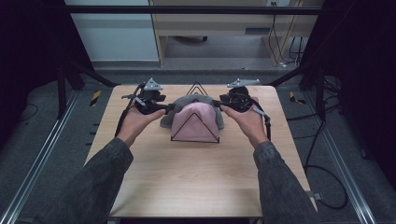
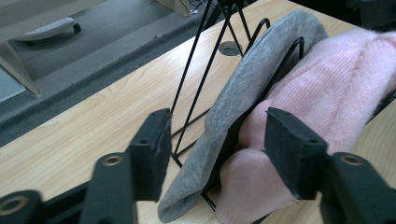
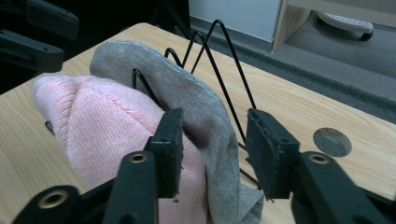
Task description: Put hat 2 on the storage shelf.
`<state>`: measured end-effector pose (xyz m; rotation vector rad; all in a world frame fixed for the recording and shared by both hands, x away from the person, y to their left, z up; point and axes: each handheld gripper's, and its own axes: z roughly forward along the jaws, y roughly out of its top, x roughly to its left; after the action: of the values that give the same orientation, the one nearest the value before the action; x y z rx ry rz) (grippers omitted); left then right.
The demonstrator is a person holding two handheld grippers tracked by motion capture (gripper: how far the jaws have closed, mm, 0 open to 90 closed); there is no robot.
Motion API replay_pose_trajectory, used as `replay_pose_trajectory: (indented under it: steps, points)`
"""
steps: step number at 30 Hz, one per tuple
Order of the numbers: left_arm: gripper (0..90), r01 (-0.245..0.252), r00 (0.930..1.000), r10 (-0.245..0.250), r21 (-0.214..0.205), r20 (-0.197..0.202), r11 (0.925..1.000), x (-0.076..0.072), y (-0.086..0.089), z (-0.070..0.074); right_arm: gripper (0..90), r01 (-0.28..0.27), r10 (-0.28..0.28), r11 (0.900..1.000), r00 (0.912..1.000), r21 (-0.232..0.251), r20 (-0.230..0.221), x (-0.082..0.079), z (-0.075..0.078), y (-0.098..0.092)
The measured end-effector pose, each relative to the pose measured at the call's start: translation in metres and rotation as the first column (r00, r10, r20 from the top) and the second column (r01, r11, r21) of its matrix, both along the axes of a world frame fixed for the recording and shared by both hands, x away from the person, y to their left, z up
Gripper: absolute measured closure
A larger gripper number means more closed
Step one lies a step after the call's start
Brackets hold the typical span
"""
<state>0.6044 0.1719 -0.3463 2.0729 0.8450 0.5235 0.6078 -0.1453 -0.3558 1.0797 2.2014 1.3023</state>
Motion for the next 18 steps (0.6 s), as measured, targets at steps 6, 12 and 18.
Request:
replay_pose_trajectory:
  steps: [6,12,18]
  points:
    - [30.9,-0.003,1.0,0.003,-0.005,0.005,1.0,-0.007,-0.001,0.01,46.6,0.025,-0.025,0.9997,0.9996,0.0,0.012,-0.009,0.011,0.002]
    - [22.9,0.021,0.9998,-0.021,-0.029,0.006,0.9994,-0.021,0.0,0.019,38.2,0.019,-0.02,0.9997,0.9995,0.018,0.024,-0.025,0.024,0.005]
    - [12.1,0.013,0.999,-0.01,-0.07,0.043,0.9975,-0.032,-0.001,0.03,27.9,0.001,-0.001,1.0,0.999,-0.01,0.044,-0.038,0.032,0.016]
